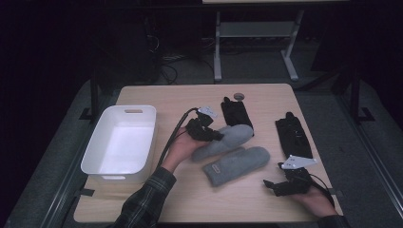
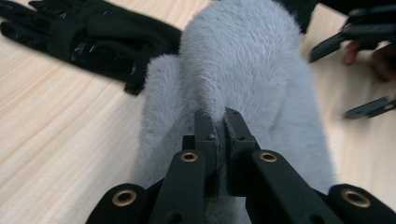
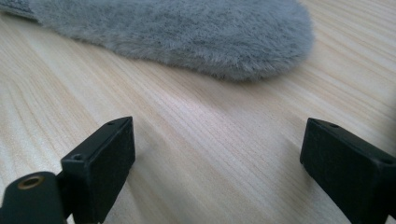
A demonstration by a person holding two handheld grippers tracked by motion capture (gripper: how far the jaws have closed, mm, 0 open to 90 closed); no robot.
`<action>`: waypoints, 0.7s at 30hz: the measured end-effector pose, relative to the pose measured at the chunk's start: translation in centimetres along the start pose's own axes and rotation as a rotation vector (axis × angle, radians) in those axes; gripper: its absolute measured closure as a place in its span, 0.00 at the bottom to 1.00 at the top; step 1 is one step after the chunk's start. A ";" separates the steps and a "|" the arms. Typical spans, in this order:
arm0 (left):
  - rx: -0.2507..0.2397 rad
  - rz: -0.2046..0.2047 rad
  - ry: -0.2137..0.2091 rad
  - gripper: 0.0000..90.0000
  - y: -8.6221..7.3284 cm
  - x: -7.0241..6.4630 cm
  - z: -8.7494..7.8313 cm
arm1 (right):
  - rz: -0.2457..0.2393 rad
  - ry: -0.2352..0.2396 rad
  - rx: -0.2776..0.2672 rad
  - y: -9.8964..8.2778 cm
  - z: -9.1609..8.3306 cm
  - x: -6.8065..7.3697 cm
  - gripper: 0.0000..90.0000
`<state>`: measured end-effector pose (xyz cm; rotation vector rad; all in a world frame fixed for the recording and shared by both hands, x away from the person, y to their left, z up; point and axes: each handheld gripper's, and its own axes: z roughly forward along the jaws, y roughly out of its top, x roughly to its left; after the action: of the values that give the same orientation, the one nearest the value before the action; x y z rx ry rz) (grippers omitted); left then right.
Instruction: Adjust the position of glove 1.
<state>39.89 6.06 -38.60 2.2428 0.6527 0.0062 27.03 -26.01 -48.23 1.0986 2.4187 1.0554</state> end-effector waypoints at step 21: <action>0.082 -0.050 0.014 0.95 0.2 -6.3 4.2 | 0.001 0.000 0.001 0.0 0.0 0.0 0.11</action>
<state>35.41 0.19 -40.16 2.3063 0.7287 -0.0301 27.02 -26.01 -48.23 1.1005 2.4194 1.0552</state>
